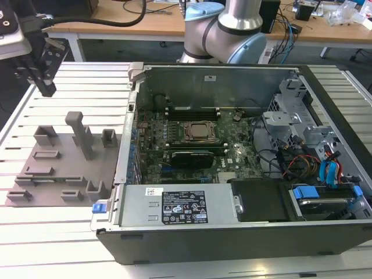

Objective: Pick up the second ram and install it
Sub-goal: 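Reach for the second ram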

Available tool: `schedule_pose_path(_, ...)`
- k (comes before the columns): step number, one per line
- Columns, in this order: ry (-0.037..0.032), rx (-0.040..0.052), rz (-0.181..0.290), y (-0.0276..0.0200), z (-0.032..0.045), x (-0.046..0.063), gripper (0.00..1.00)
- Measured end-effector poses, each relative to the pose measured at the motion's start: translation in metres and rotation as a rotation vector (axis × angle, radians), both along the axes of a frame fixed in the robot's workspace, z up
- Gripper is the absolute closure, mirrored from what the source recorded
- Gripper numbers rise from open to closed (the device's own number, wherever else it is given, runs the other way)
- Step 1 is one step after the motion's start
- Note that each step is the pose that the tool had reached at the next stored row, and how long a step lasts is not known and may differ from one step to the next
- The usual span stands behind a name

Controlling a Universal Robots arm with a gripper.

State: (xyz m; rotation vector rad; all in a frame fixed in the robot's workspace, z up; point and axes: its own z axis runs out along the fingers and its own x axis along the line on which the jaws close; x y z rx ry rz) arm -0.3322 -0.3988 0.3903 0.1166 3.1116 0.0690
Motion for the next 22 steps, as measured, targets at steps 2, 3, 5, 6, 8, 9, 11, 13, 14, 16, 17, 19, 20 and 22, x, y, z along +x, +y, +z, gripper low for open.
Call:
schedule_pose_path(2, 0.0000, 0.0000, 0.000, 0.0000, -0.0005, -0.004, 0.90)
schedule_pose_path(3, 0.0000, 0.0000, 0.000, -0.0001, -0.0011, -0.009, 0.90)
schedule_pose_path(5, 0.0000, 0.0000, 0.000, -0.0006, -0.0023, -0.018, 0.90)
schedule_pose_path(6, 0.0000, 0.0000, 0.000, -0.0010, -0.0026, -0.021, 0.90)
schedule_pose_path(8, 0.0001, -0.0001, 0.000, -0.0028, -0.0033, -0.029, 0.90)
schedule_pose_path(9, 0.0001, -0.0001, 0.000, -0.0046, -0.0035, -0.034, 0.90)
schedule_pose_path(11, 0.0002, 0.0000, 0.000, -0.0101, -0.0040, -0.040, 0.90)
schedule_pose_path(13, 0.0001, 0.0000, 0.000, -0.0161, -0.0045, -0.041, 0.90)
schedule_pose_path(14, 0.0000, -0.0006, 0.000, -0.0217, -0.0049, -0.041, 0.90)
schedule_pose_path(16, 0.0000, -0.0026, 0.000, -0.0243, -0.0051, -0.041, 0.90)
schedule_pose_path(17, 0.0000, -0.0032, 0.000, -0.0253, -0.0053, -0.041, 0.90)
schedule_pose_path(19, 0.0000, -0.0033, 0.000, -0.0273, -0.0059, -0.041, 0.90)
schedule_pose_path(20, 0.0000, -0.0033, 0.000, -0.0289, -0.0064, -0.041, 0.90)
schedule_pose_path(22, 0.0000, -0.0034, 0.000, -0.0314, -0.0072, -0.041, 0.90)
